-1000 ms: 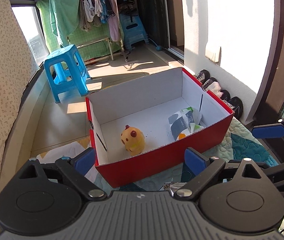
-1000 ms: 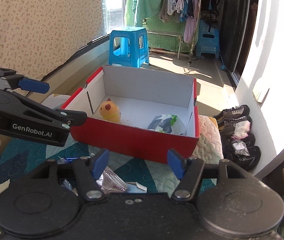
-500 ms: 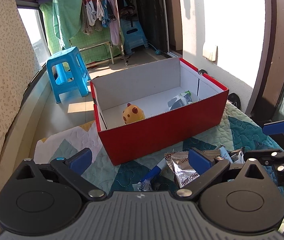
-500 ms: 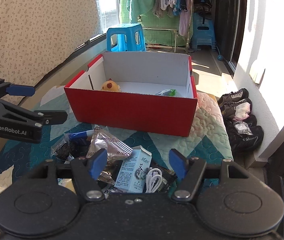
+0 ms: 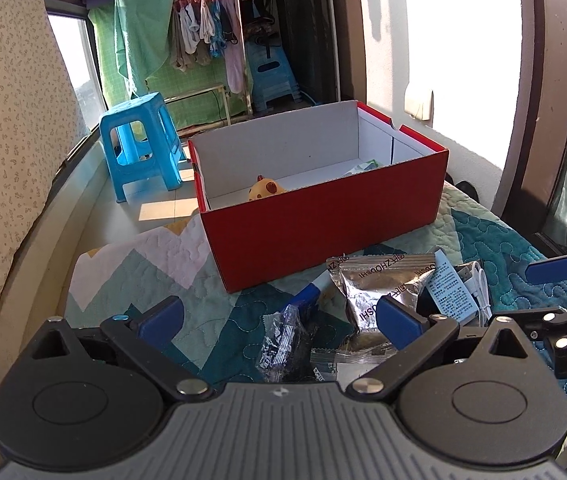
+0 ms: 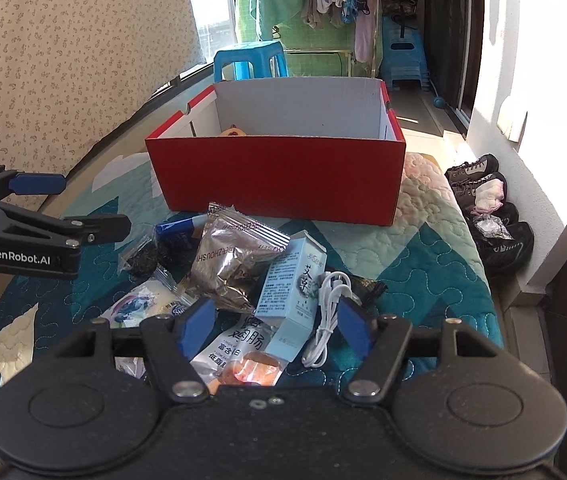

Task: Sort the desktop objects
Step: 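Move both open tools back down to the pile of items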

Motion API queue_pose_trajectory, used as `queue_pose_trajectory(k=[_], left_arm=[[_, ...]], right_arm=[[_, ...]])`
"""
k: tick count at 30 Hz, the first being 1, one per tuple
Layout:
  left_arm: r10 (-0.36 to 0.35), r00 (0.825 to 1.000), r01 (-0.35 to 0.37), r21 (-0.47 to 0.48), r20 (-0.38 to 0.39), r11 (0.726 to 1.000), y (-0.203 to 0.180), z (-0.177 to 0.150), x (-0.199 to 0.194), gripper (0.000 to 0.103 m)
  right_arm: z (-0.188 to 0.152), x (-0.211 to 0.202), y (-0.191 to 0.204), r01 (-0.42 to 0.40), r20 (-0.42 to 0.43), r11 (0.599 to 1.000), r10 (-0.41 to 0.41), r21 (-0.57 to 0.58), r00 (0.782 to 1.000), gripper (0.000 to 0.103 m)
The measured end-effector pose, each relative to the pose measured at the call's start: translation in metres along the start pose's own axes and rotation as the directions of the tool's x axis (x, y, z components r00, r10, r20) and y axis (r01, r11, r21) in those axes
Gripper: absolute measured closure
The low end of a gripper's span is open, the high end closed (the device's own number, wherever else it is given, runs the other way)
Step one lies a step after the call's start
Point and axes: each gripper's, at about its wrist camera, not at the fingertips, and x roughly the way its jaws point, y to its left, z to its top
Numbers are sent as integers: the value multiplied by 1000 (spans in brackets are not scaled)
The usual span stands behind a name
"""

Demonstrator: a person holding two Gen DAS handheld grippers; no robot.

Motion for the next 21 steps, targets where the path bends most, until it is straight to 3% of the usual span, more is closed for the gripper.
queue_pose_trajectory(k=[13, 21], left_arm=[[6, 1000, -6, 3, 24, 1000, -1, -24, 7, 0], [-1, 1000, 1, -11, -5, 1000, 5, -35, 21, 0]], right_arm=[[-25, 11, 7, 18, -13, 999, -18, 40, 1000, 35], [-22, 19, -8, 48, -12, 995, -47, 83, 999, 35]])
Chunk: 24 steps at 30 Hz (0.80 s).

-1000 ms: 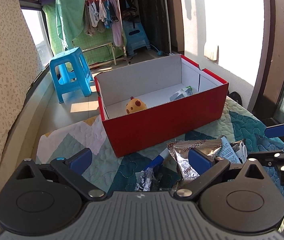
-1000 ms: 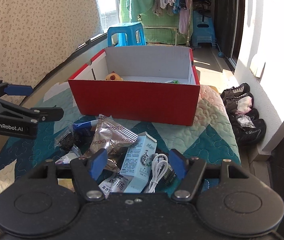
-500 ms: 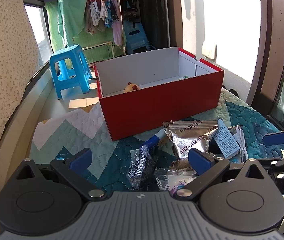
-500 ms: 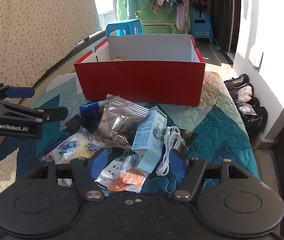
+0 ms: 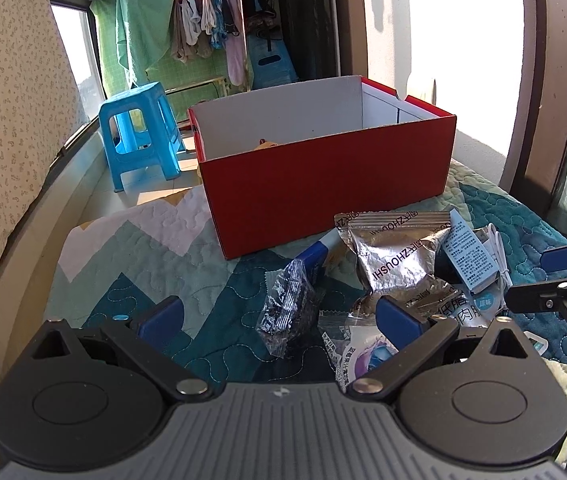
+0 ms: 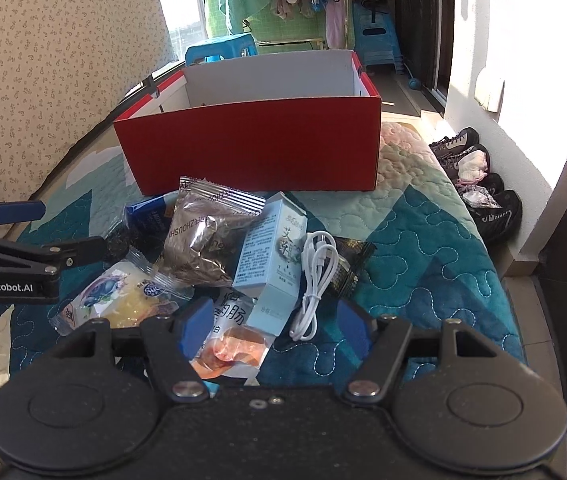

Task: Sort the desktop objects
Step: 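Move both open tools back down to the pile of items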

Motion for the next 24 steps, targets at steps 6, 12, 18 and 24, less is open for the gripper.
queue_pose_trajectory(k=[6, 12, 18, 24], left_arm=[[-1, 1000, 1, 6, -8, 1000, -1, -1, 9, 0], [1, 1000, -1, 3, -7, 1000, 1, 1, 19, 0], [1, 1000, -1, 0, -10, 1000, 4, 2, 27, 0], [4, 1000, -4, -4, -12, 1000, 5, 2, 35, 1]], right_arm=[[6, 7, 9, 7, 7, 999, -7, -34, 1000, 35], [17, 15, 15, 8, 14, 999, -7, -42, 1000, 36], [20, 27, 21, 21, 8, 999, -21, -50, 1000, 40], [22, 36, 21, 31, -4, 999, -31, -39, 999, 52]])
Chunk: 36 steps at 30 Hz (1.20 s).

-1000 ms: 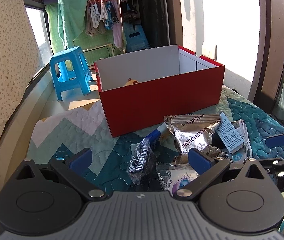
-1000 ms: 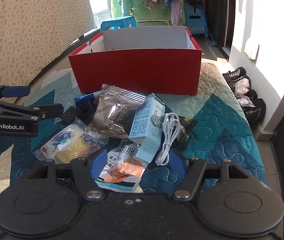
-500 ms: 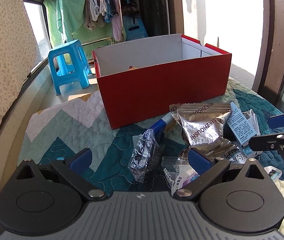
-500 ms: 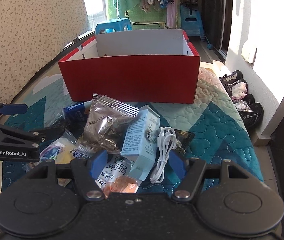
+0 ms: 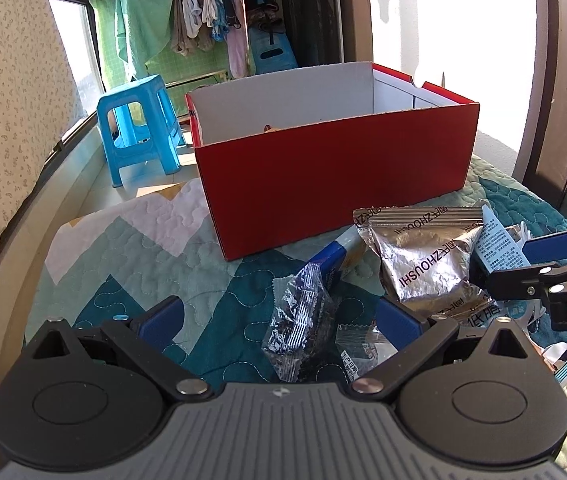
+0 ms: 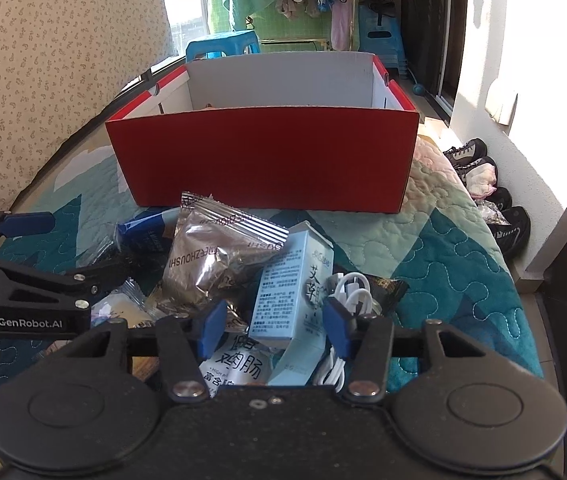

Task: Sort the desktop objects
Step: 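Move both open tools back down to the pile of items, then grasp the white milk carton with the right tool while the left grasps the black bagged item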

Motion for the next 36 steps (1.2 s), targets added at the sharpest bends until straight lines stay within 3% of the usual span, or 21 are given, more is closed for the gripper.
queue_pose_trajectory(k=[11, 14, 18, 23, 25, 36], left_arm=[[18, 1000, -18, 2, -11, 1000, 0, -2, 17, 4], [19, 1000, -19, 9, -13, 1000, -1, -4, 17, 13], [19, 1000, -18, 14, -21, 1000, -2, -7, 18, 35], [17, 1000, -17, 5, -16, 1000, -2, -8, 14, 52], [17, 1000, -17, 4, -8, 1000, -2, -8, 12, 63], [0, 1000, 0, -24, -2, 1000, 5, -7, -1, 74]], right_arm=[[-2, 11, -1, 40, -8, 999, -41, -15, 999, 61], [-2, 12, -2, 48, -9, 999, -48, -15, 999, 64], [-3, 12, -3, 49, -8, 999, -49, -11, 999, 66], [-3, 11, -4, 61, -2, 998, -61, -8, 998, 71], [-3, 10, -5, 64, 2, 998, -64, -3, 998, 73], [-3, 2, -12, 53, 14, 998, -53, 28, 998, 75]])
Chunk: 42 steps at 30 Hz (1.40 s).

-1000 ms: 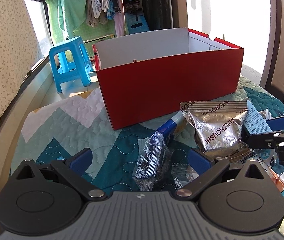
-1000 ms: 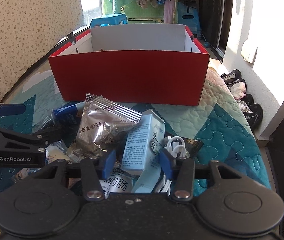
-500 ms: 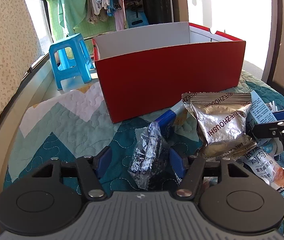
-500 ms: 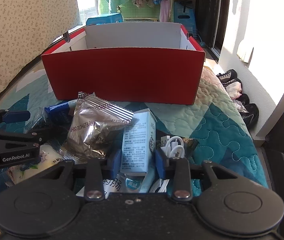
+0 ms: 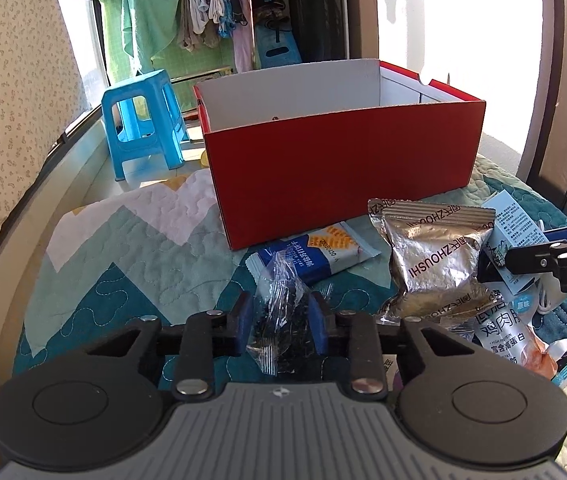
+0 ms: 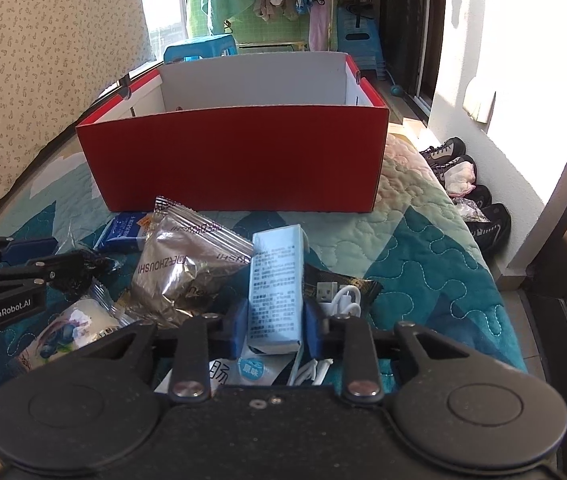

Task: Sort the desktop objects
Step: 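Grasp the white milk carton with the right tool while the left grasps the black bagged item, then lift the carton and bagged item and carry them into the red box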

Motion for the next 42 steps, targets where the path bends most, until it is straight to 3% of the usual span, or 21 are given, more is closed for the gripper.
queue_pose_trajectory(k=[20, 30, 33, 35, 36, 37, 42], left_arm=[[-95, 994, 96, -2, 50, 995, 6, 11, -46, 85], [-97, 995, 97, 12, 35, 995, 22, 4, -37, 86], [-94, 995, 93, 46, 26, 995, 21, 1, -30, 78], [-86, 996, 84, 60, 20, 995, 20, 0, -23, 62], [-82, 996, 81, 68, 24, 994, 20, 0, -20, 35], [-75, 996, 72, 80, 41, 994, 19, -1, -19, 18], [-58, 998, 55, 132, 18, 990, 15, 0, 2, 18]], right_arm=[[4, -36, -4, -73, 69, 997, 70, 40, 995, 75], [1, -44, -4, -89, 87, 995, 85, 43, 993, 75], [0, -41, -4, -90, 80, 995, 87, 46, 993, 75], [0, -40, -3, -92, 78, 995, 88, 45, 993, 75], [0, -39, -3, -92, 77, 995, 89, 45, 993, 75], [0, -39, -3, -93, 76, 995, 89, 45, 993, 75], [-1, -34, -3, -92, 68, 995, 88, 48, 994, 75]])
